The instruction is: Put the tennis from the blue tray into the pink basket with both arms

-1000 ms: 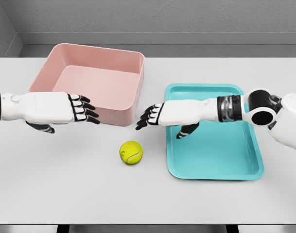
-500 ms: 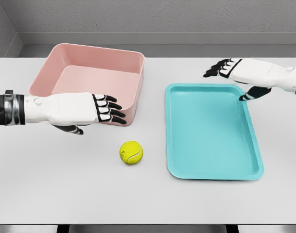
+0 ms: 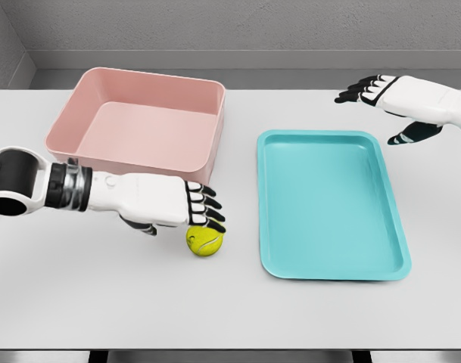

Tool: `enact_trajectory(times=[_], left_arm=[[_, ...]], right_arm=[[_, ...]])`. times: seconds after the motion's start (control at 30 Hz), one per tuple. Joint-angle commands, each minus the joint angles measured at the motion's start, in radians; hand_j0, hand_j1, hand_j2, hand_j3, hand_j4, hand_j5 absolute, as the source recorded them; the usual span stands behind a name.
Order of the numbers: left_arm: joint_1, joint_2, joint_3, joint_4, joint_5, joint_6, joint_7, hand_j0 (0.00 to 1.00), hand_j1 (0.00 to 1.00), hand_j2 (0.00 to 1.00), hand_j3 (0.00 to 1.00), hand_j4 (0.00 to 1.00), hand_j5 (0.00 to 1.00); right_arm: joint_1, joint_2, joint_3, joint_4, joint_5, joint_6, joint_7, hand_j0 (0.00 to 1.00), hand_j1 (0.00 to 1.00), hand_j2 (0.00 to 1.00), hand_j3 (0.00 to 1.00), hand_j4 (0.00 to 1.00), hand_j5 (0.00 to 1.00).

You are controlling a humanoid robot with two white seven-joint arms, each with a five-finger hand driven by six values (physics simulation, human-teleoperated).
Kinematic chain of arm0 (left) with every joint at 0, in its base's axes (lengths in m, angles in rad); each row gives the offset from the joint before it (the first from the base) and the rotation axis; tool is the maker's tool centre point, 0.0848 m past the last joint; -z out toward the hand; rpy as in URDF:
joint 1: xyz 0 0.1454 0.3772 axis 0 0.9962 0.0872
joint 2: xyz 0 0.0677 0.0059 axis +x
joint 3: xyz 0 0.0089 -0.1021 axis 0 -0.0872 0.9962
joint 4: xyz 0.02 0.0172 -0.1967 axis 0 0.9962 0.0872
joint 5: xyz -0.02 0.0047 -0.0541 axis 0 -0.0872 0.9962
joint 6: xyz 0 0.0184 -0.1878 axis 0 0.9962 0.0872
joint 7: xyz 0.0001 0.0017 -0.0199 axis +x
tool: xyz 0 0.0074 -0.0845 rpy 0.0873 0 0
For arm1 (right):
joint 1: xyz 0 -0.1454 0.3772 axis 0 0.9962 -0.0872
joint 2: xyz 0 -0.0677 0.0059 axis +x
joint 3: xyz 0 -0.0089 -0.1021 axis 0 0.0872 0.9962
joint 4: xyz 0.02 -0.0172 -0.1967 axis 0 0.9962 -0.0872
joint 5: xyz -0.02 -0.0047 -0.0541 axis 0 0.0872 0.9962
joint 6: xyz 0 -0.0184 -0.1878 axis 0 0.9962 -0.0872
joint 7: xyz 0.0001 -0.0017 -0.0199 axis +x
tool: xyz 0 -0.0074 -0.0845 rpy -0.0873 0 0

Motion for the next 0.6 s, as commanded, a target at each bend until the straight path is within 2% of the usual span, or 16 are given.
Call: enact_trajectory(times=[0.0, 0.3, 0.4, 0.57], left_arm=[[-0.002, -0.043, 0.007, 0.0, 0.003, 0.002, -0.011, 1.0, 1.0, 1.0, 1.0, 1.0, 1.0], [-0.011, -0.045, 0.003, 0.001, 0.003, 0.002, -0.024, 1.0, 1.0, 1.0, 1.0, 1.0, 1.0], [-0.005, -0.042, -0.001, 0.001, 0.001, 0.002, -0.096, 1.0, 1.0, 1.0, 1.0, 1.0, 1.0], [-0.012, -0.072, 0.0, 0.001, 0.0, 0.002, -0.096, 1.0, 1.0, 1.0, 1.0, 1.0, 1.0]], right_arm=[[0.002, -0.001, -0.002, 0.0, -0.007, 0.002, 0.001, 1.0, 1.0, 1.0, 1.0, 1.0, 1.0], [0.002, -0.001, -0.002, 0.012, -0.006, 0.002, 0.001, 1.0, 1.0, 1.0, 1.0, 1.0, 1.0], [0.002, -0.001, 0.0, 0.028, -0.006, 0.002, 0.002, 1.0, 1.0, 1.0, 1.0, 1.0, 1.0], [0.002, -0.001, 0.0, 0.028, -0.006, 0.002, 0.002, 1.0, 1.0, 1.0, 1.0, 1.0, 1.0]])
